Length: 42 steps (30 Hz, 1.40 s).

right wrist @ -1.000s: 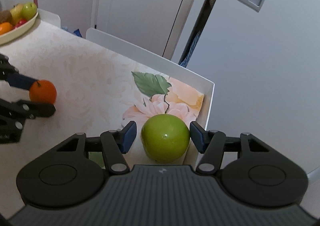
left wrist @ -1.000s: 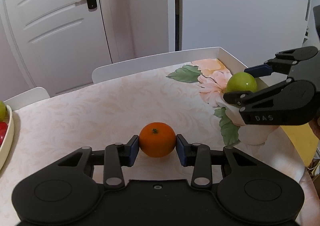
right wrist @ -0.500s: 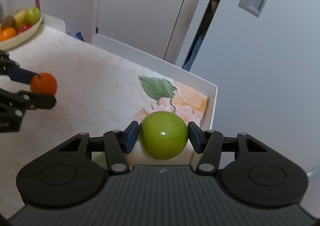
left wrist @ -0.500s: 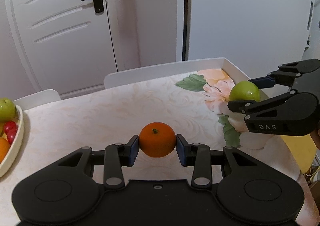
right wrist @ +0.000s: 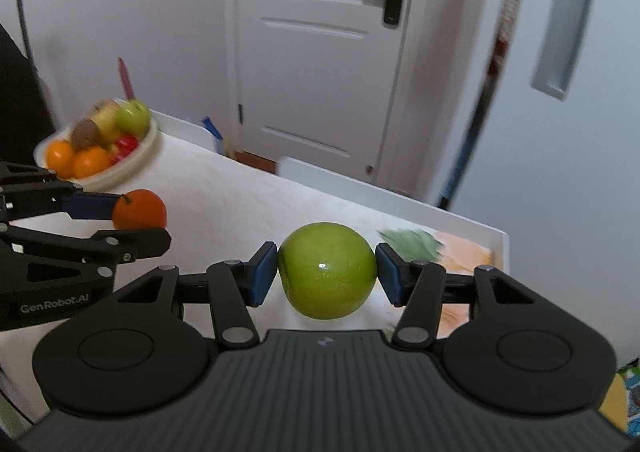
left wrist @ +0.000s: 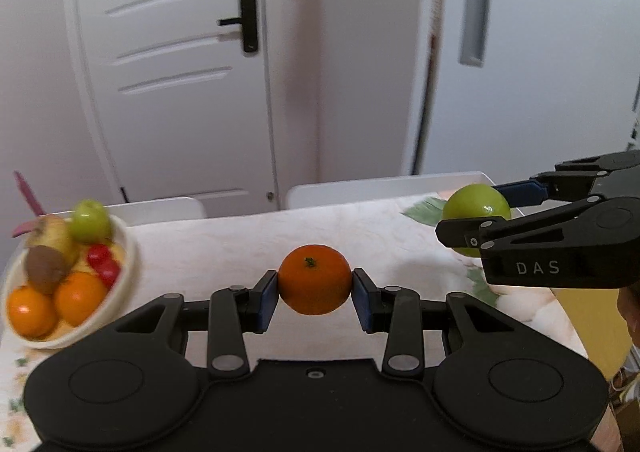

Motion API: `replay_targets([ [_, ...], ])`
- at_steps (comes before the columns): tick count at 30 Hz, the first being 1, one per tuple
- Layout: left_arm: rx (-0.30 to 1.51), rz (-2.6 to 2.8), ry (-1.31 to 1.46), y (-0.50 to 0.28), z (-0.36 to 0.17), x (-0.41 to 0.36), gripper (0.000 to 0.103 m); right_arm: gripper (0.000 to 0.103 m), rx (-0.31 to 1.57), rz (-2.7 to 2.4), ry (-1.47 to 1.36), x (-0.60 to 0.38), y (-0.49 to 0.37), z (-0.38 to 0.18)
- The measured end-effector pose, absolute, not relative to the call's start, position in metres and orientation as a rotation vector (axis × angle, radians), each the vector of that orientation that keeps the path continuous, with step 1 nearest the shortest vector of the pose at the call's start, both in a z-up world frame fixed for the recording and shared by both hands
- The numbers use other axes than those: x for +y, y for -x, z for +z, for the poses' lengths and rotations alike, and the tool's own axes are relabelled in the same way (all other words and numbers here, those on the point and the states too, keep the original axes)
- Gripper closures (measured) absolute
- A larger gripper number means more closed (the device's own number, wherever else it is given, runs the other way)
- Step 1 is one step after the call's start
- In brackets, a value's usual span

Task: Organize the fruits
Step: 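Carry the tangerine and green apple to the duck plate and release both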

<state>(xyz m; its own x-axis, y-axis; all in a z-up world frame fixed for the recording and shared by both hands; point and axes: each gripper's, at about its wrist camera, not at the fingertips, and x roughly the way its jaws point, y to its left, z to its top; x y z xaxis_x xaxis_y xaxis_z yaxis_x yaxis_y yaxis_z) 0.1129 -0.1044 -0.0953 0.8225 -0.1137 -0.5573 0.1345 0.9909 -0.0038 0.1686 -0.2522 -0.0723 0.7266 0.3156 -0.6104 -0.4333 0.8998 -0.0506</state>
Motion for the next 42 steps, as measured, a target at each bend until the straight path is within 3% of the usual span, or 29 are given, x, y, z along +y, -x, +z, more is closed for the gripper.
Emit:
replay_targets([
  [21, 0.561, 0.033, -0.019, -0.102, -0.056, 0.069, 0.060, 0.034, 0.636, 0.560, 0.094, -0.090, -0.183, -0.028],
  [42, 0.688, 0.019, -0.037, -0.167, -0.112, 0.192, 0.060, 0.034, 0.715, 0.487, 0.044, 0.014, -0.231, -0.060],
])
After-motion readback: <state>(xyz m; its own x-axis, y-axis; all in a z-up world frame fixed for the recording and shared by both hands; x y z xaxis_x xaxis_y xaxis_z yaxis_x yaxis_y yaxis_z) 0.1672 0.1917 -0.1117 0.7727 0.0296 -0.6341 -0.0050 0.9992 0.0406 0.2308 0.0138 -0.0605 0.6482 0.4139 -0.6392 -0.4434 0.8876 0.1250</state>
